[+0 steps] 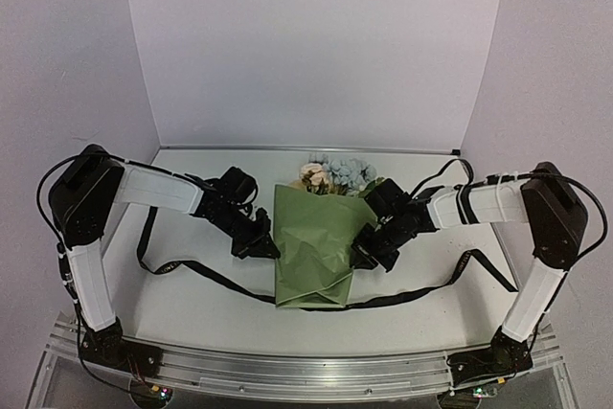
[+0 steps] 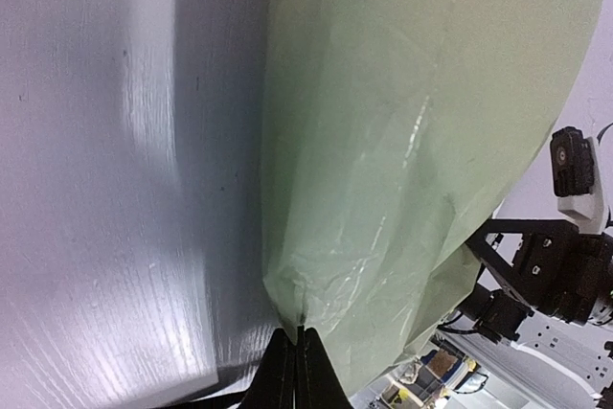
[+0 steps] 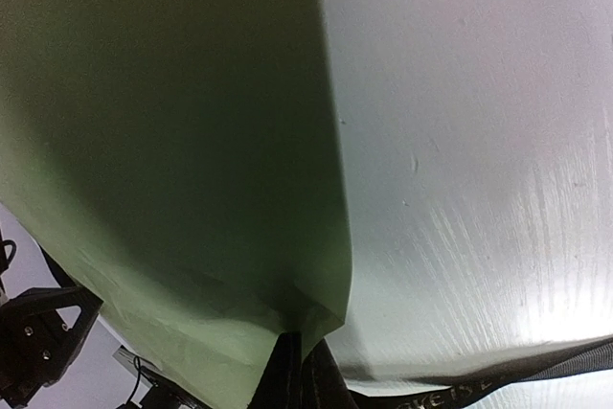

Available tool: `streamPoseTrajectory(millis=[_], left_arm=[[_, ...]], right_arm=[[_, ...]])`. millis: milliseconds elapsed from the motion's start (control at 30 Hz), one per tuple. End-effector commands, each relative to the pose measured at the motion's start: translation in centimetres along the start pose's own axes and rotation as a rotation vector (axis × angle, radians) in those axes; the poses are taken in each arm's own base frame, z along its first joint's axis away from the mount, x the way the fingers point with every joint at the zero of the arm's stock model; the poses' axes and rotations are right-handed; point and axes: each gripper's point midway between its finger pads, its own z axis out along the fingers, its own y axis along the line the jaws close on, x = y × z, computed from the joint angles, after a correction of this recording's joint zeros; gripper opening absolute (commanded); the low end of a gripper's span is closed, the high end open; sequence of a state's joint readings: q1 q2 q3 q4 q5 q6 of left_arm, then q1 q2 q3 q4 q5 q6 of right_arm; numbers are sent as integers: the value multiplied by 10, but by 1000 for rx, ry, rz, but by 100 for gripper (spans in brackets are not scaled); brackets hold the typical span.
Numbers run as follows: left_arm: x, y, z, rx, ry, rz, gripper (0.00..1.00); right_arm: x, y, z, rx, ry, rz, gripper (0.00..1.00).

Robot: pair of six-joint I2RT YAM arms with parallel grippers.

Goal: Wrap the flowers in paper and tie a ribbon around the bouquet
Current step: Pick up the fake flower from the center of the board, then place the folded bouquet on the ribbon.

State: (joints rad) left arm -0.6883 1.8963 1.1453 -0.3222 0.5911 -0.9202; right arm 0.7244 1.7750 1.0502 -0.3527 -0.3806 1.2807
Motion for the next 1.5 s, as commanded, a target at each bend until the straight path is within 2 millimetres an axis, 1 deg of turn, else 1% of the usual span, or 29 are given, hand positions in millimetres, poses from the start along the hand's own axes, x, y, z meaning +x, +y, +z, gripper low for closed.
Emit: streamPoseTrajectory(millis=[0,367,433,467,533,600,667,700,733,800,867,933,1000,1067,1100,1167,1233,1333,1400,1467], left_arm=[[13,-19,-12,50,-16,32,0],[23,-7,-9,34,-27,12,0],[24,-5,-7,32,-26,9,0],[24,-5,-7,33,-27,8,2],[24,-6,-9,33,-35,12,8],[21,-9,-15,24,-63,20,21],[14,-14,-25,13,-103,32,35],[11,-15,-30,8,-123,32,38],[6,-17,-38,10,-150,34,40],[-2,-14,-52,-3,-201,18,46],[-9,-12,-70,-15,-257,3,49],[-15,1,-87,-70,-318,-30,51],[-17,19,-104,-116,-376,-89,53],[-15,44,-122,-161,-435,-180,55],[-12,61,-127,-188,-452,-230,54],[-4,83,-138,-216,-489,-318,54],[7,103,-145,-260,-514,-386,53],[24,131,-156,-325,-560,-499,53],[32,146,-157,-320,-579,-584,54],[33,156,-153,-299,-597,-643,54]], right_arm=[[7,1,-13,-18,-36,-16,0],[17,-15,-12,13,-69,-48,0],[19,-17,-12,16,-76,-60,2],[19,-18,-12,17,-82,-65,5],[17,-18,-15,15,-96,-79,13],[16,-14,-20,0,-109,-100,28],[15,-10,-30,-9,-129,-128,44],[14,-10,-36,-3,-139,-145,50],[12,-15,-43,16,-158,-159,56],[7,-30,-58,72,-200,-185,68],[1,-46,-70,108,-229,-192,72],[-6,-69,-78,156,-259,-184,75],[-12,-90,-84,180,-278,-158,76],[-15,-108,-87,193,-290,-123,76],[-17,-114,-89,193,-299,-108,76],[-19,-124,-92,195,-314,-88,74],[-21,-136,-94,204,-327,-64,74],[-23,-156,-97,219,-359,-28,76],[-26,-170,-100,226,-399,2,79],[-29,-181,-104,229,-443,25,85]])
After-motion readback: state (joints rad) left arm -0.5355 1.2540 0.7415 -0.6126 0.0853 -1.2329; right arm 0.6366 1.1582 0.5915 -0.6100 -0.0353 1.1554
